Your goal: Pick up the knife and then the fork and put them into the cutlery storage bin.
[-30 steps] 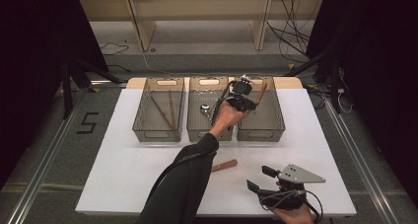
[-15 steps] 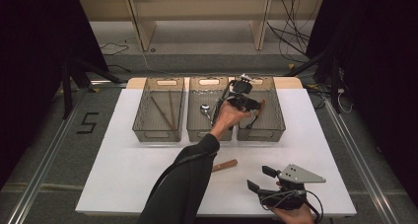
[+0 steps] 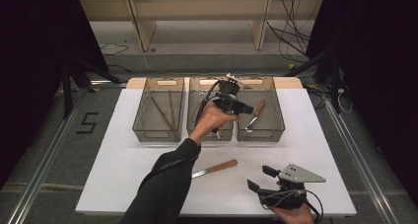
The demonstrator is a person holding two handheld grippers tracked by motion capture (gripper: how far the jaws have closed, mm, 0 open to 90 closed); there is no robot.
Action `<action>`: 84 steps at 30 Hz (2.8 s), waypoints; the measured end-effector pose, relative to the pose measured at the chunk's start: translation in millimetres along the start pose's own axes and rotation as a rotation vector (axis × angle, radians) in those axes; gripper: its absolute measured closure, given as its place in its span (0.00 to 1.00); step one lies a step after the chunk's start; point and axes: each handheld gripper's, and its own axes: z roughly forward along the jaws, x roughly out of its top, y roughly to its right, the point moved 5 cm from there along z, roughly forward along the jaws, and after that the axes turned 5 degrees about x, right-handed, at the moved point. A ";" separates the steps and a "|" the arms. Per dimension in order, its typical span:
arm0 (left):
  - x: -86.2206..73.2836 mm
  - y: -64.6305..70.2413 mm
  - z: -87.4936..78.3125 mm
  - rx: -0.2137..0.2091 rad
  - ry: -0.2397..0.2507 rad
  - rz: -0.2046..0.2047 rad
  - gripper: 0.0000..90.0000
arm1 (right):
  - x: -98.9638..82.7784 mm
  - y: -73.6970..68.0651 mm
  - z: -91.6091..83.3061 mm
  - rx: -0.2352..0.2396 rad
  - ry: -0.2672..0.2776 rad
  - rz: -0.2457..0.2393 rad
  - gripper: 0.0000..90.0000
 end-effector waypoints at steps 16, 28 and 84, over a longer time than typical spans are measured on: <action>-60.8 5.4 -62.2 -0.002 0.021 0.105 0.34 | -0.4 0.6 0.3 -0.003 -0.004 -0.002 0.31; -118.2 -1.8 -71.5 0.034 -0.037 0.159 0.32 | -0.8 1.0 0.9 -0.003 -0.008 -0.003 0.31; -183.9 7.2 -19.4 0.058 -0.370 0.410 0.61 | -3.2 3.6 3.1 -0.001 -0.020 -0.004 0.31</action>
